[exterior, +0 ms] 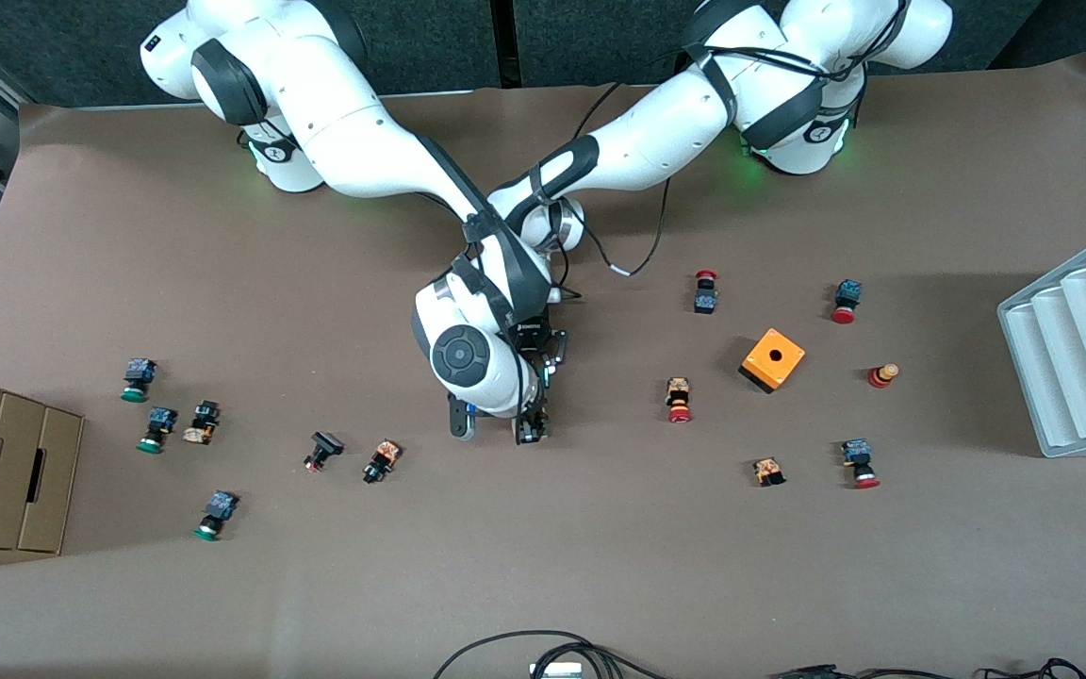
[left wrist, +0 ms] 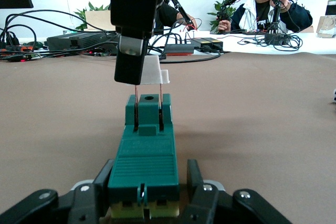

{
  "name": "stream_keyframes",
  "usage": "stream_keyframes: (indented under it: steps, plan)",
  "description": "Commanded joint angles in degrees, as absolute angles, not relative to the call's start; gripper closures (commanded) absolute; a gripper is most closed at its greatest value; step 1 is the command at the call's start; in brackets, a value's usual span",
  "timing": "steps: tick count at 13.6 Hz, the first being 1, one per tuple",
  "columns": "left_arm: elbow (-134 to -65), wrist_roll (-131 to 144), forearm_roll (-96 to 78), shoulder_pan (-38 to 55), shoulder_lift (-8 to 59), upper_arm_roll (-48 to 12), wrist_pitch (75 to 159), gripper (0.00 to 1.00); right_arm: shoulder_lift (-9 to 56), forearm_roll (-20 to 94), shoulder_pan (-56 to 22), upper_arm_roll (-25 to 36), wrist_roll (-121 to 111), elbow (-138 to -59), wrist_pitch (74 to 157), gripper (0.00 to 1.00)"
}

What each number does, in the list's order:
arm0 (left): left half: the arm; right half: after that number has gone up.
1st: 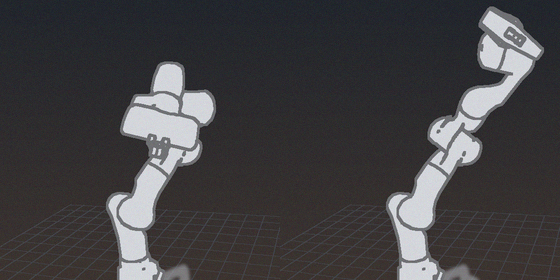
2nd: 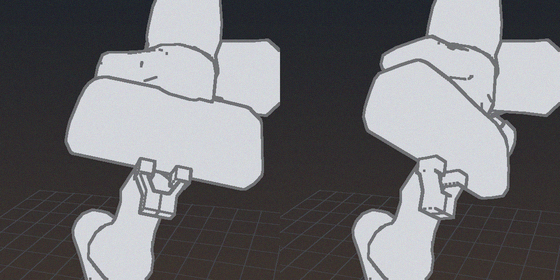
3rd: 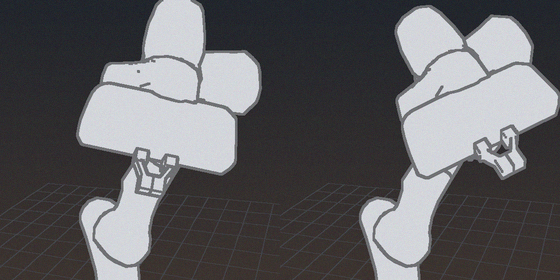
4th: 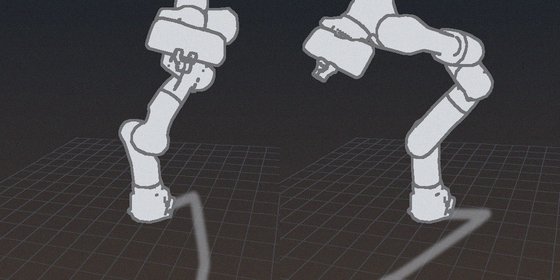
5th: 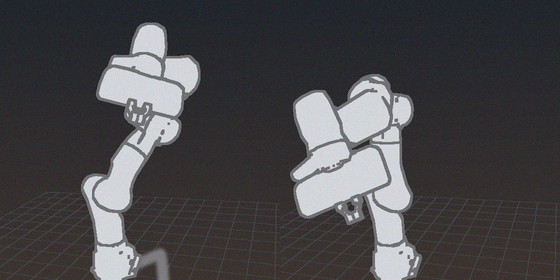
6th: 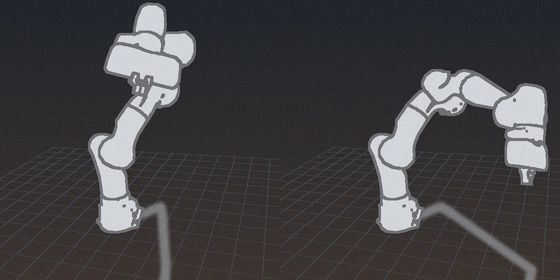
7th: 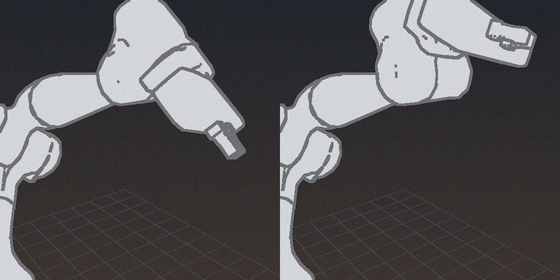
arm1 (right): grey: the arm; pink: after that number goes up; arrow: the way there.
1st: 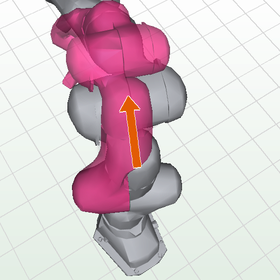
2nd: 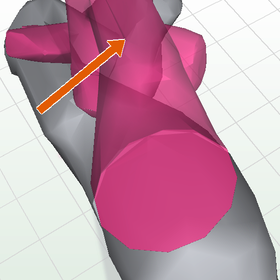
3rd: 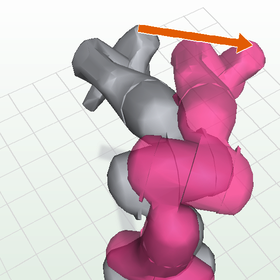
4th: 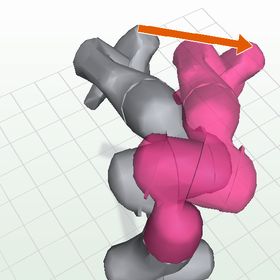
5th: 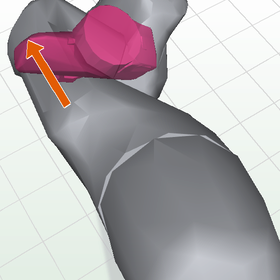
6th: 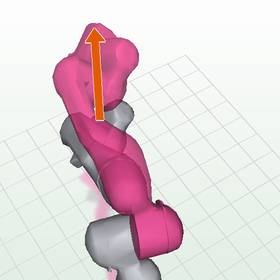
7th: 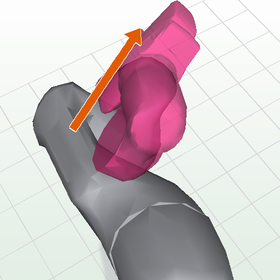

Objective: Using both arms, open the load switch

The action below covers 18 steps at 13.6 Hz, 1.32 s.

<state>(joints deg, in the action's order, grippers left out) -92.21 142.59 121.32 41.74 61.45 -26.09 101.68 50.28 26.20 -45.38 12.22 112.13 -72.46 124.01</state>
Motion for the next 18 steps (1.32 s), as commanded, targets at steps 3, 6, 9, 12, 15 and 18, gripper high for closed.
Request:
stream_keyframes:
  steps: [3,6,9,12,15,18]
  plan:
    - [-91.76,141.77,121.11,42.45,62.05,-26.28,100.37,0.4,47.38,27.77,-45.44,12.04,111.53,-75.76,123.05,0.74]
    - [-91.67,141.77,121.03,42.45,62.05,-26.28,100.46,0.4,46.67,27.16,-45.35,12.04,111.36,-75.85,122.17,0.74]
    - [-91.67,141.77,121.11,42.45,62.05,-26.28,100.37,0.4,46.5,26.81,-45.35,12.04,110.83,-76.37,121.73,0.74]
    - [-91.76,141.77,121.03,42.54,61.96,-26.28,100.37,0.4,45.53,26.81,-45.35,12.04,109.34,-78.39,121.82,0.77]
    - [-91.67,141.77,121.03,42.54,62.05,-26.28,100.2,0.4,44.91,26.81,-45.44,12.04,109.16,-79.01,121.82,0.77]
    - [-91.76,141.85,120.94,42.54,62.05,-26.28,100.11,0.4,44.48,26.11,-45.7,12.04,109.16,-79.97,122.08,0.77]
